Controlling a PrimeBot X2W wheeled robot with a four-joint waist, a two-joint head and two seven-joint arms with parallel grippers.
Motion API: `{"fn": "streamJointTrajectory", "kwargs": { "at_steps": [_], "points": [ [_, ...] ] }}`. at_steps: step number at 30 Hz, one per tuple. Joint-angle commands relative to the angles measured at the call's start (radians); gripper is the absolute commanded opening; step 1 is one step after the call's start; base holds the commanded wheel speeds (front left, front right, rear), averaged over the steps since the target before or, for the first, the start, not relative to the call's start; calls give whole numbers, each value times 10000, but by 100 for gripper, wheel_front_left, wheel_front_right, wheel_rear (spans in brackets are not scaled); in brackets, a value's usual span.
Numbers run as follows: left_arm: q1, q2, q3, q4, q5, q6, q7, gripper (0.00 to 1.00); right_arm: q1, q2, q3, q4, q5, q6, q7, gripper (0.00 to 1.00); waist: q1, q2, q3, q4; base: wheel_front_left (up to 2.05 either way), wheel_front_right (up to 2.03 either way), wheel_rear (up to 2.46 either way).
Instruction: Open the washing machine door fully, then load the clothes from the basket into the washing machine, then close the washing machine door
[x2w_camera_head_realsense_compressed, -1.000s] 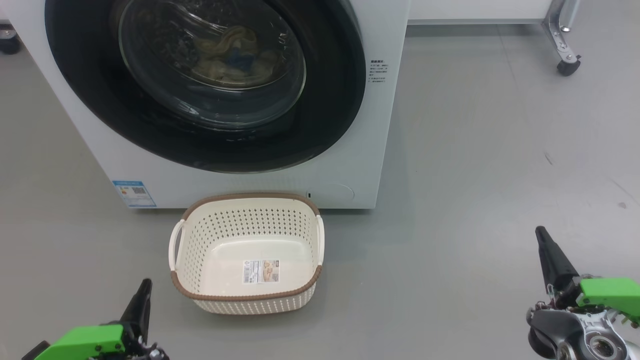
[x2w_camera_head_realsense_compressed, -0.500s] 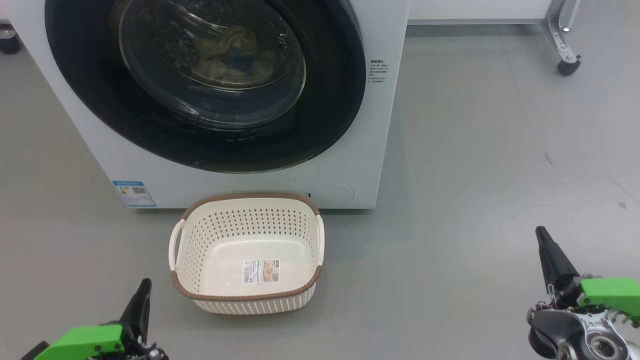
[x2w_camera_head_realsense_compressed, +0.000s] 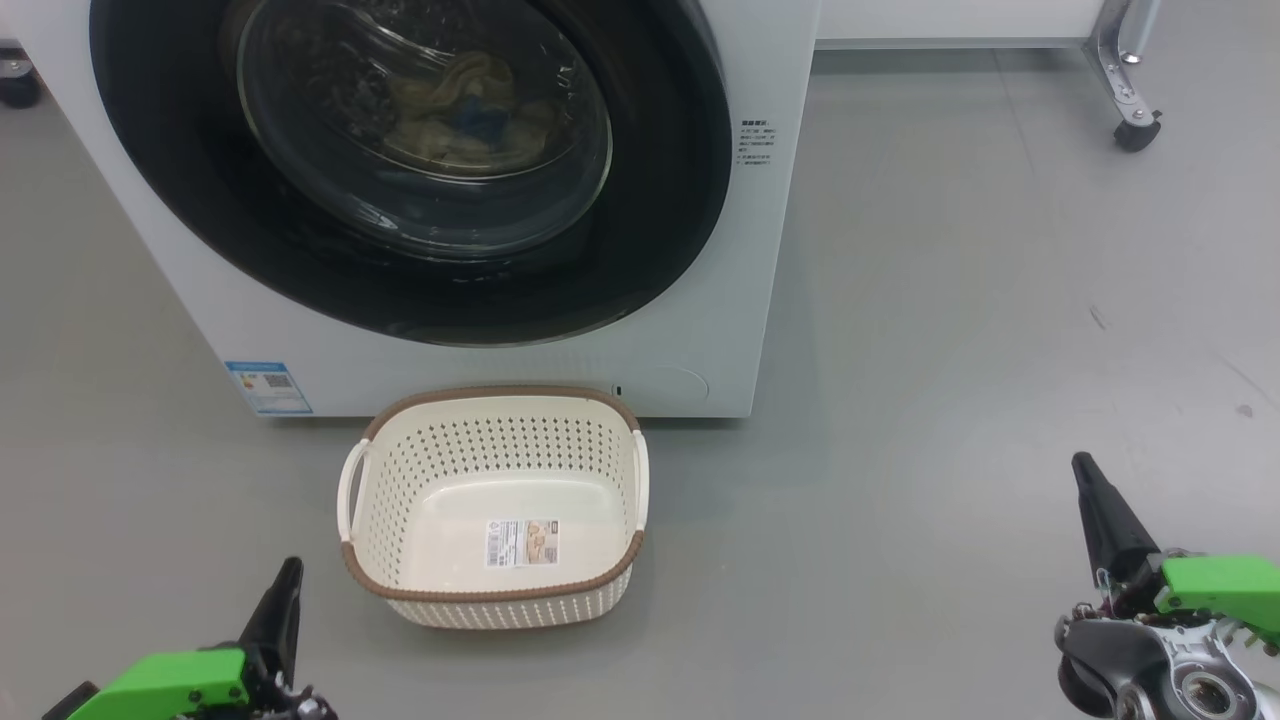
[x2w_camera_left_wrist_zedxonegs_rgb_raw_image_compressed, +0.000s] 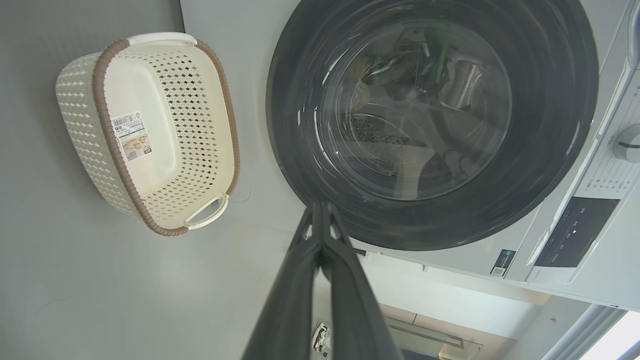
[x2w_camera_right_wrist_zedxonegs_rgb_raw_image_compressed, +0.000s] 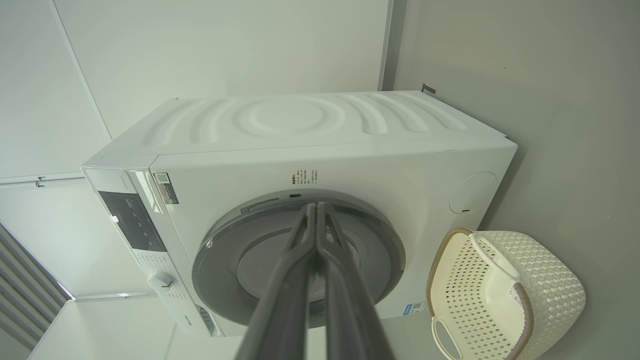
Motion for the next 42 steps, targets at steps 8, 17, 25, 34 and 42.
{"fn": "streamJointTrajectory", "kwargs": {
  "at_steps": [8,17,25,34,42],
  "points": [
    [-508,75,379,-362,6,-71,53,0,-550,-140,150,-314,-31,-29,72,0,0,0,0,0,0,0,0],
    [-508,72,383,-362,10,-71,57,0,-551,-131,137,-313,-41,-29,82,0,0,0,0,0,0,0,0],
    [-508,70,387,-362,13,-71,60,0,-552,-124,127,-312,-50,-29,90,0,0,0,0,0,0,0,0],
    [-509,68,390,-362,15,-71,62,0,-553,-118,117,-312,-58,-29,98,0,0,0,0,0,0,0,0],
    [-509,66,393,-362,18,-71,64,0,-554,-112,109,-311,-64,-29,104,0,0,0,0,0,0,0,0]
  ]
}}
